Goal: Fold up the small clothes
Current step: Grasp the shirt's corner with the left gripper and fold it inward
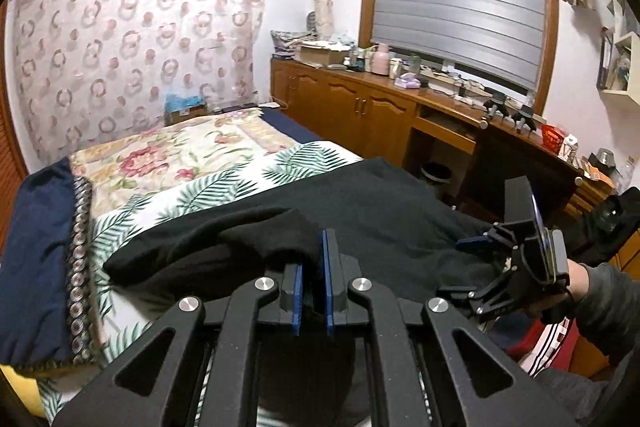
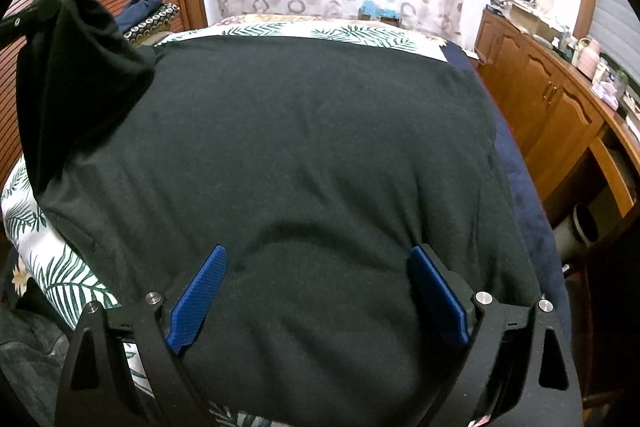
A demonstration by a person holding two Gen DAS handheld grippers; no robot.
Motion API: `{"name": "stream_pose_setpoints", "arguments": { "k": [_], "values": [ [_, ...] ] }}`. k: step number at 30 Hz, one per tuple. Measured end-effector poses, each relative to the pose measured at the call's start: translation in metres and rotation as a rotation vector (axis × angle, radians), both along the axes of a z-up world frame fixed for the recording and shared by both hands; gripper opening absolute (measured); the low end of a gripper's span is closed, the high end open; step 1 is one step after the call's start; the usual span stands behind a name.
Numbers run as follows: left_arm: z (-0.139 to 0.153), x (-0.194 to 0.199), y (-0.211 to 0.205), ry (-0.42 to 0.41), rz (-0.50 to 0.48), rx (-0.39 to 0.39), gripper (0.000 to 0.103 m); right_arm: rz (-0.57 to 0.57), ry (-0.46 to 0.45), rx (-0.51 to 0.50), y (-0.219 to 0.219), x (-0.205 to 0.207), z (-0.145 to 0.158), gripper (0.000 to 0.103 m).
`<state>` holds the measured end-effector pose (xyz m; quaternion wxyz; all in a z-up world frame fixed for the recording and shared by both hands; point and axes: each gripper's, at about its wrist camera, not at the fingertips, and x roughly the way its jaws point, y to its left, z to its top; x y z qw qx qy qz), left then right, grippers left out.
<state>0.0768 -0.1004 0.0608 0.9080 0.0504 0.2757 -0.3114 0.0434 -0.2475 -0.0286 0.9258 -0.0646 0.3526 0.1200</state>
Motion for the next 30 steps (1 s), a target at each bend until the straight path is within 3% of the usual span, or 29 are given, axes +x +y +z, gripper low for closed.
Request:
{"name": "stream_pose_setpoints", "arguments": {
  "k": [10, 17, 26, 28, 30],
  "values": [
    [0.015, 0.004, -0.047, -0.023, -0.092, 0.013, 0.009, -0.015, -0.061, 0.029, -0.015, -0.027, 0.008, 0.092],
    [0.019, 0.005, -0.086, -0.012, -0.169, 0.010, 0.009, -0.049, -0.115, 0.035, -0.039, -0.055, 0.025, 0.071],
    [0.007, -0.002, -0.120, 0.021, -0.212, 0.055, 0.009, -0.055, -0.134, 0.076, -0.038, -0.068, 0.019, 0.058],
    [0.002, 0.000, -0.118, 0.049, -0.213, 0.053, 0.016, -0.048, -0.132, 0.087, -0.037, -0.067, 0.017, 0.057],
    [-0.002, 0.000, -0.113, 0.062, -0.213, 0.040, 0.039, -0.042, -0.131, 0.101, -0.038, -0.065, 0.015, 0.057]
  ]
}}
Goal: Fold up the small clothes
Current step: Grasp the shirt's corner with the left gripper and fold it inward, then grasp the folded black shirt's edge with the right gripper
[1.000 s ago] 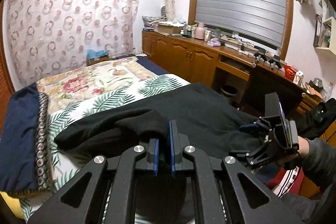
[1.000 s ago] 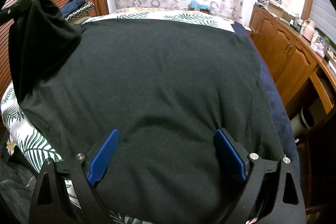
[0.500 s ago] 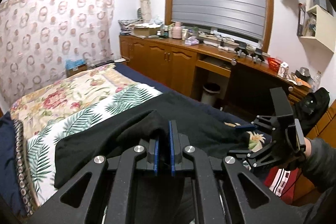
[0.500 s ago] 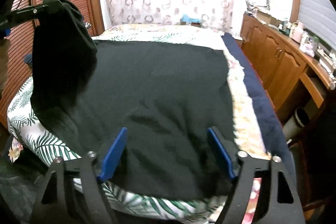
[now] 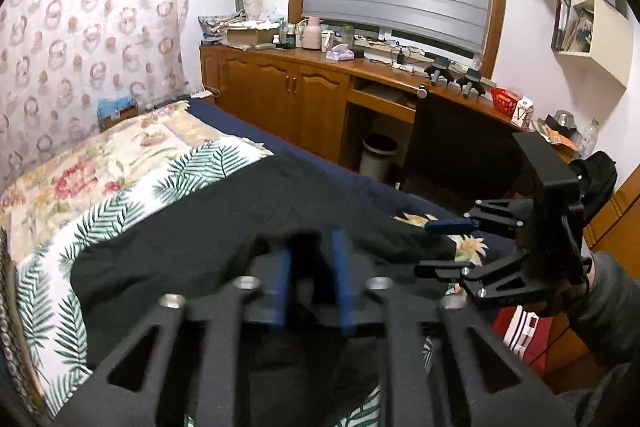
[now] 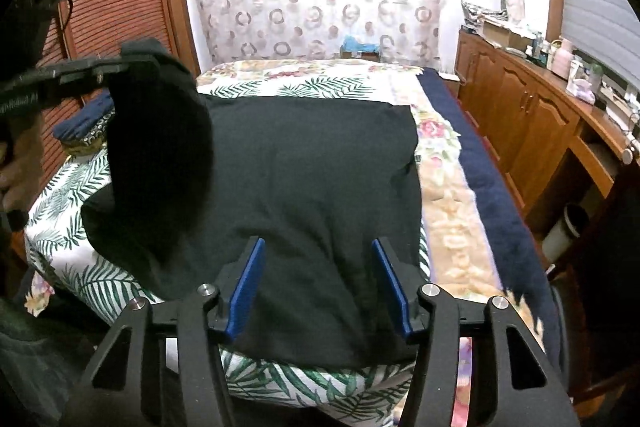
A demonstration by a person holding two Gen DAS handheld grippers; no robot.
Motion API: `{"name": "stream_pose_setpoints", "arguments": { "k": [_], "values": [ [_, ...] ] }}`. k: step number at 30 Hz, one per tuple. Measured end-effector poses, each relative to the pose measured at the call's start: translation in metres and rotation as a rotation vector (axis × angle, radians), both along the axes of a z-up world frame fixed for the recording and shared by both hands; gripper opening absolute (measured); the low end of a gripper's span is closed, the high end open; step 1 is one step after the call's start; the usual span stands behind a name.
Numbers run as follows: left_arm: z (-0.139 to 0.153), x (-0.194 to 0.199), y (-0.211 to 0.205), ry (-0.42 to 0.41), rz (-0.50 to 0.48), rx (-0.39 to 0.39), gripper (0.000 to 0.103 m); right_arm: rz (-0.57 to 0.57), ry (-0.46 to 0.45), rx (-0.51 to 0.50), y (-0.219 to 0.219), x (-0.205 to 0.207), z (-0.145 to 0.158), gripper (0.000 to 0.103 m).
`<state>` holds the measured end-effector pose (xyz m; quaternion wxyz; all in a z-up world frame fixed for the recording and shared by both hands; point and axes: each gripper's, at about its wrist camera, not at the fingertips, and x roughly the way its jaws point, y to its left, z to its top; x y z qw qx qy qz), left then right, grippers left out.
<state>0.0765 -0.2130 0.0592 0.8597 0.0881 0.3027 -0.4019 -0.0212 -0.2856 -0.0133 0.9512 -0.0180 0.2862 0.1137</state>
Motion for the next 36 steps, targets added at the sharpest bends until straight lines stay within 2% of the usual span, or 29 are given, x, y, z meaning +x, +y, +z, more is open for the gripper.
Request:
{"name": "stream_pose_setpoints", "arguments": {
  "k": [4, 6, 7, 20, 25, 32, 34, 35, 36],
  "values": [
    [-0.005, -0.003, 0.014, -0.017, 0.037, 0.011, 0.051, 0.018, 0.002, 0.010, -0.012, 0.010, 0.006, 0.057],
    [-0.008, -0.005, 0.025, -0.027, 0.060, 0.011, 0.074, 0.029, 0.004, 0.010, -0.009, 0.013, 0.007, 0.057],
    [-0.009, -0.006, 0.031, -0.029, 0.071, 0.005, 0.078, 0.036, 0.004, 0.010, -0.009, 0.015, 0.009, 0.057],
    [-0.038, -0.006, 0.115, -0.012, 0.282, -0.026, 0.078, 0.198, 0.028, -0.019, 0.035, 0.047, 0.011, 0.057],
    [-0.044, -0.007, 0.131, -0.011, 0.325, -0.033, 0.078, 0.224, 0.076, -0.067, 0.045, 0.065, 0.000, 0.060],
    [-0.053, -0.005, 0.143, 0.007, 0.348, -0.052, 0.078, 0.236, 0.131, -0.081, 0.045, 0.083, -0.011, 0.060],
    [-0.055, -0.004, 0.144, 0.011, 0.351, -0.048, 0.078, 0.239, 0.127, -0.093, 0.047, 0.084, -0.009, 0.049],
    [-0.056, -0.003, 0.145, 0.013, 0.354, -0.048, 0.078, 0.248, 0.120, -0.102, 0.050, 0.084, -0.008, 0.029],
    [-0.057, -0.003, 0.145, 0.015, 0.356, -0.048, 0.078, 0.254, 0.107, -0.119, 0.057, 0.083, -0.008, 0.019]
  ]
}}
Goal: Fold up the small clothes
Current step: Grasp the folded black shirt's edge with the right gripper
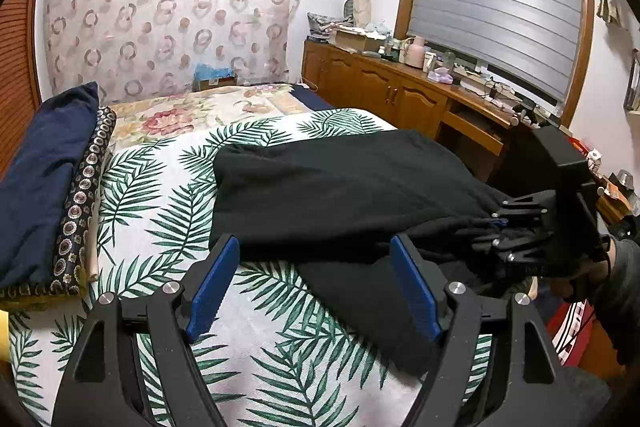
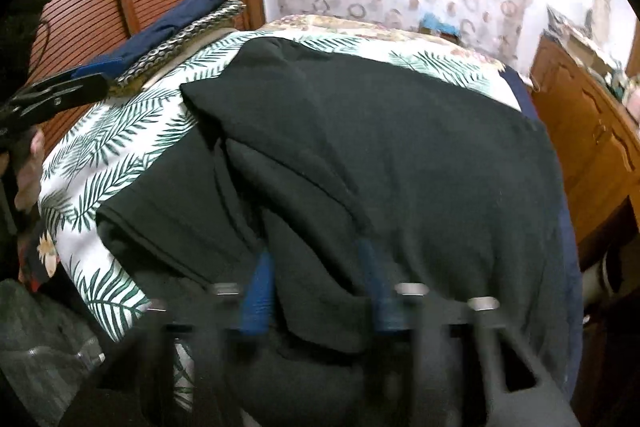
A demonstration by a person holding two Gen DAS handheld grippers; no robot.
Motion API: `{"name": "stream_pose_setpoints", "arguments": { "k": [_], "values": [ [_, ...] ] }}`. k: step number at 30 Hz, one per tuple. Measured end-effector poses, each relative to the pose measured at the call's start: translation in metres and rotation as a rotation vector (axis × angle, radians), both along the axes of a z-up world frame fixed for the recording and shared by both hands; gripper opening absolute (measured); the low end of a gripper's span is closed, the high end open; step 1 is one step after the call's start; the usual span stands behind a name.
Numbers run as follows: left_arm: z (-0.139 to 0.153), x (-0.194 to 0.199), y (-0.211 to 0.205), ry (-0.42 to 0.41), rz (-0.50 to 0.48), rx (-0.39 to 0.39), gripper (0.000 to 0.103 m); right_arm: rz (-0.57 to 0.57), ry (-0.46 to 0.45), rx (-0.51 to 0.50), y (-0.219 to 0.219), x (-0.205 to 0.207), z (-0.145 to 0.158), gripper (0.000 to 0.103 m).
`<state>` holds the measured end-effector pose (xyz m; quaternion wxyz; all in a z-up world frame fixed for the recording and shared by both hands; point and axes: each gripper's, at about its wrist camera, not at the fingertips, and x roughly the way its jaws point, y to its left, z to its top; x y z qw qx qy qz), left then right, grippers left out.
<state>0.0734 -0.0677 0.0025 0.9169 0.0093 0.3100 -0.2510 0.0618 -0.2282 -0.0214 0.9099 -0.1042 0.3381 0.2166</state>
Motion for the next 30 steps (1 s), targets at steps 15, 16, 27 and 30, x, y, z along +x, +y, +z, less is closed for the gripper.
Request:
{"name": "stream_pose_setpoints", "arguments": {
  "k": [15, 16, 27, 30],
  "values": [
    [0.003, -0.007, 0.002, -0.017, -0.010, -0.014, 0.078, -0.022, -0.221, 0.128, -0.019, -0.062, 0.077, 0.009],
    [0.004, -0.008, 0.001, -0.020, -0.015, -0.015, 0.078, -0.034, -0.232, 0.135, -0.024, -0.071, 0.082, 0.009],
    [0.009, -0.015, -0.014, -0.040, -0.047, -0.014, 0.078, -0.242, -0.098, 0.068, -0.070, -0.093, 0.032, 0.009],
    [0.008, -0.014, -0.015, -0.038, -0.045, -0.010, 0.078, -0.269, -0.065, 0.073, -0.072, -0.092, 0.019, 0.012]
  ]
}}
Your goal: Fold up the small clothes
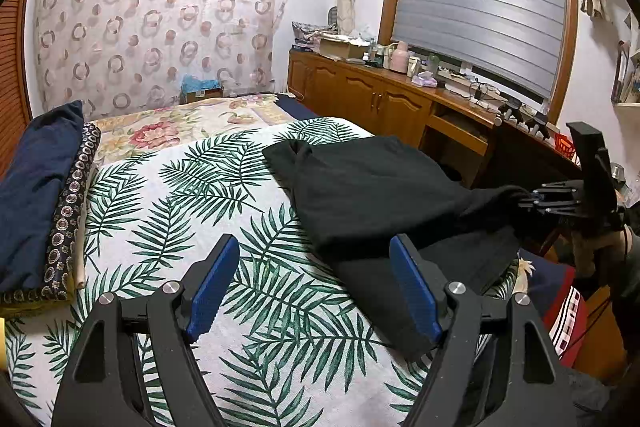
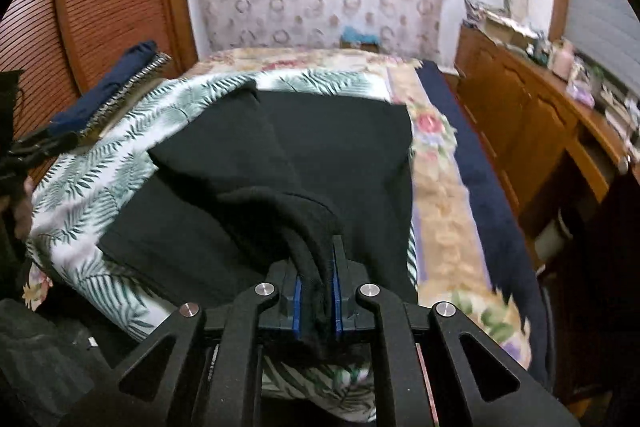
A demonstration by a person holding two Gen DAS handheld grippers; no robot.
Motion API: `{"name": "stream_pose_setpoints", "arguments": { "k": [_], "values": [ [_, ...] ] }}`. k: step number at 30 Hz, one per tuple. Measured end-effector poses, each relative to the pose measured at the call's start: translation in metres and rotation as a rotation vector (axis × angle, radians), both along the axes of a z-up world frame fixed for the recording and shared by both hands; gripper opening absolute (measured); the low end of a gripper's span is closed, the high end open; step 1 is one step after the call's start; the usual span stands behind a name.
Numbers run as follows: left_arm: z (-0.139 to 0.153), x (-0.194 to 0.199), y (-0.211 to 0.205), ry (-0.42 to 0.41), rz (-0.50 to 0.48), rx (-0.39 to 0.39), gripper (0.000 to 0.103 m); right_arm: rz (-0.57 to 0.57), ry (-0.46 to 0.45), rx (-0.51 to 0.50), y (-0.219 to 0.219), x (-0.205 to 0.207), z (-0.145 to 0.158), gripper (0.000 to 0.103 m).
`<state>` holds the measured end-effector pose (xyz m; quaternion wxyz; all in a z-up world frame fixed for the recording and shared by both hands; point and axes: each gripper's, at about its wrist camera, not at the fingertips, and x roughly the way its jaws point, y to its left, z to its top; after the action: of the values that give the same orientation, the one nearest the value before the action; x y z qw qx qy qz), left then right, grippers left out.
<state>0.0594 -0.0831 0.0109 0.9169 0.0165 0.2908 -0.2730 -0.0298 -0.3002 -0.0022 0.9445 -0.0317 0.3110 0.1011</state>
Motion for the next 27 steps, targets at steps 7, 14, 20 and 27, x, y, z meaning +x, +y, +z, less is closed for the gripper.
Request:
{"name": "stream_pose_setpoints", "arguments": {
  "k": [7, 14, 20, 27],
  "values": [
    [-0.004, 0.000, -0.001, 0.000, -0.001, 0.008, 0.078, -0.001, -0.023, -0.028, 0.005, -0.007, 0.014, 0.016],
    [-0.004, -0.001, 0.002, -0.012, 0.035, -0.008, 0.078, 0.020, -0.059, -0.030, -0.001, -0.004, 0.018, 0.043],
    [-0.003, 0.001, 0.014, -0.016, 0.079, -0.035, 0.078, 0.061, -0.085, -0.026, 0.022, 0.009, 0.020, 0.062],
    [-0.007, 0.007, 0.025, -0.011, 0.112, -0.020, 0.078, 0.187, -0.046, -0.033, 0.072, 0.055, 0.008, 0.062]
  ]
}}
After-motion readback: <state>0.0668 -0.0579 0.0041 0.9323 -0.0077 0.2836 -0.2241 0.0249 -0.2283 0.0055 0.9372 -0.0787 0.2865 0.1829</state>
